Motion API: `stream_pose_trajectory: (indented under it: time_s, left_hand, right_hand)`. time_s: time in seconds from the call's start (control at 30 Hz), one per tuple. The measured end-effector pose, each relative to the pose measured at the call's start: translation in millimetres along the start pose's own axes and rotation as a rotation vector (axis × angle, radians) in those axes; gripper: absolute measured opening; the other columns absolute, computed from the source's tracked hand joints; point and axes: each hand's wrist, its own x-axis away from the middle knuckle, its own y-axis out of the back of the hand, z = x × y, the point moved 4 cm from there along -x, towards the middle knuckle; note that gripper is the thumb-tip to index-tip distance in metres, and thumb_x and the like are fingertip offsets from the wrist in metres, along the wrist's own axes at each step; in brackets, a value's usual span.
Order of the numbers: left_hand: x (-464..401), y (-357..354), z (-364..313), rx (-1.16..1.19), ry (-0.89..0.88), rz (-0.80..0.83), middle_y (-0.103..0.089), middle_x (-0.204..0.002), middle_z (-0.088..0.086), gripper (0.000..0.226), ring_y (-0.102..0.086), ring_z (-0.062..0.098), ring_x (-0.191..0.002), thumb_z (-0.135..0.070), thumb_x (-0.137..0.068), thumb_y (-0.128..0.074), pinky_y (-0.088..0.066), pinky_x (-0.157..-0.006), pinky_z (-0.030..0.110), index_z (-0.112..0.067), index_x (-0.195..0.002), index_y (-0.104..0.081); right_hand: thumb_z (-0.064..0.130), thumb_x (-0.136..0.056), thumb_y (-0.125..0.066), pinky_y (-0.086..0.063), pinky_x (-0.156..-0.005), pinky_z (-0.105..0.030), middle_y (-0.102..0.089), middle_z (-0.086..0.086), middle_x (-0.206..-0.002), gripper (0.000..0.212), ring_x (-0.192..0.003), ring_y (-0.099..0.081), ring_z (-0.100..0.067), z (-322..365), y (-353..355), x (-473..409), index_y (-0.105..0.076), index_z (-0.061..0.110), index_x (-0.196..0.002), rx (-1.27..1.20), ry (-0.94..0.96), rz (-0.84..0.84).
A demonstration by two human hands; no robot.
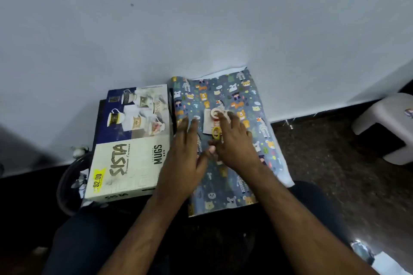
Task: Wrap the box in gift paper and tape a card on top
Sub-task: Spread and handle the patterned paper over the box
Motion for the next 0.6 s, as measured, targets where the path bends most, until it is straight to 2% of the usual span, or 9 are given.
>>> stream_pose_trajectory:
  time_s: [0.07, 0.13, 0.2, 0.27, 0.37, 0.43, 0.5, 0.6]
  left_hand:
    - [-5, -2, -3, -0.040, -0.024, -0.033, -0.015, -0.169, 0.011, 0.075, -0.017, 0.027, -0.156, -0.054, -0.100, -0.042, -0.033, -0.120, 0.048, -0.014, -0.160, -0.023]
    - [-8, -9, -2, -0.160, -0.005, -0.038, -0.020, -0.166, 0.016, 0.072, -0.028, 0.034, -0.151, -0.047, -0.100, -0.050, -0.041, -0.112, 0.051, -0.011, -0.157, -0.028]
    - [-7, -15, -1, -0.323, 0.015, 0.003, -0.025, -0.164, 0.023, 0.077, -0.040, 0.040, -0.144, -0.043, -0.097, -0.060, -0.048, -0.103, 0.050, -0.006, -0.156, -0.030]
    - [-8, -20, 0, -0.448, 0.049, 0.069, -0.029, -0.161, 0.027, 0.086, -0.048, 0.042, -0.138, -0.044, -0.092, -0.066, -0.051, -0.097, 0.048, -0.004, -0.157, -0.027]
    - [-10, -33, -3, -0.517, 0.083, 0.128, -0.026, -0.163, 0.026, 0.087, -0.040, 0.042, -0.143, -0.047, -0.095, -0.061, -0.047, -0.102, 0.048, -0.007, -0.160, -0.020]
    - [-15, -41, -3, -0.475, 0.108, 0.130, -0.033, -0.160, 0.025, 0.084, -0.036, 0.042, -0.146, -0.046, -0.093, -0.063, -0.045, -0.106, 0.050, -0.005, -0.157, -0.028]
    - [-19, -51, 4, -0.434, 0.101, 0.122, -0.042, -0.155, 0.025, 0.082, -0.037, 0.041, -0.146, -0.045, -0.091, -0.067, -0.039, -0.112, 0.052, -0.002, -0.154, -0.037]
    - [-22, -63, 18, -0.308, 0.117, 0.176, -0.033, -0.162, 0.019, 0.078, -0.024, 0.034, -0.153, -0.043, -0.098, -0.058, -0.021, -0.123, 0.048, -0.003, -0.157, -0.027]
  right_hand:
    - [0.042, -0.095, -0.064, -0.028, -0.115, -0.054, -0.013, -0.017, -0.164, 0.086, -0.147, -0.023, -0.039, -4, -6, -6, -0.014, 0.020, -0.161, 0.005, -0.052, 0.016]
    - [0.034, -0.092, -0.070, -0.030, -0.116, -0.050, -0.020, -0.021, -0.160, 0.090, -0.145, -0.026, -0.041, -9, -12, -11, -0.015, 0.013, -0.160, -0.014, -0.087, 0.029]
    - [0.022, -0.088, -0.075, -0.033, -0.113, -0.044, -0.032, -0.024, -0.149, 0.089, -0.137, -0.035, -0.040, -10, -16, -15, -0.022, 0.005, -0.157, -0.085, -0.107, 0.023]
    - [0.011, -0.087, -0.072, -0.033, -0.107, -0.039, -0.038, -0.023, -0.143, 0.082, -0.129, -0.040, -0.040, -13, -16, -21, -0.026, 0.002, -0.154, -0.091, -0.114, 0.010]
    - [-0.002, -0.085, -0.064, -0.040, -0.091, -0.037, -0.039, -0.020, -0.141, 0.076, -0.119, -0.049, -0.042, -20, -12, -25, -0.029, 0.004, -0.153, -0.112, -0.130, -0.010]
    - [-0.002, -0.084, -0.066, -0.040, -0.078, -0.034, -0.039, -0.019, -0.140, 0.075, -0.112, -0.054, -0.042, -23, -13, -25, -0.031, 0.005, -0.151, -0.139, -0.138, 0.003]
    - [0.002, -0.085, -0.067, -0.042, -0.075, -0.036, -0.042, -0.019, -0.135, 0.068, -0.108, -0.056, -0.044, -26, -15, -23, -0.035, 0.006, -0.145, -0.145, -0.162, 0.026]
    - [0.008, -0.086, -0.067, -0.040, -0.077, -0.038, -0.055, -0.020, -0.125, 0.053, -0.109, -0.056, -0.041, -29, -17, -21, -0.042, 0.002, -0.132, -0.053, -0.192, 0.043]
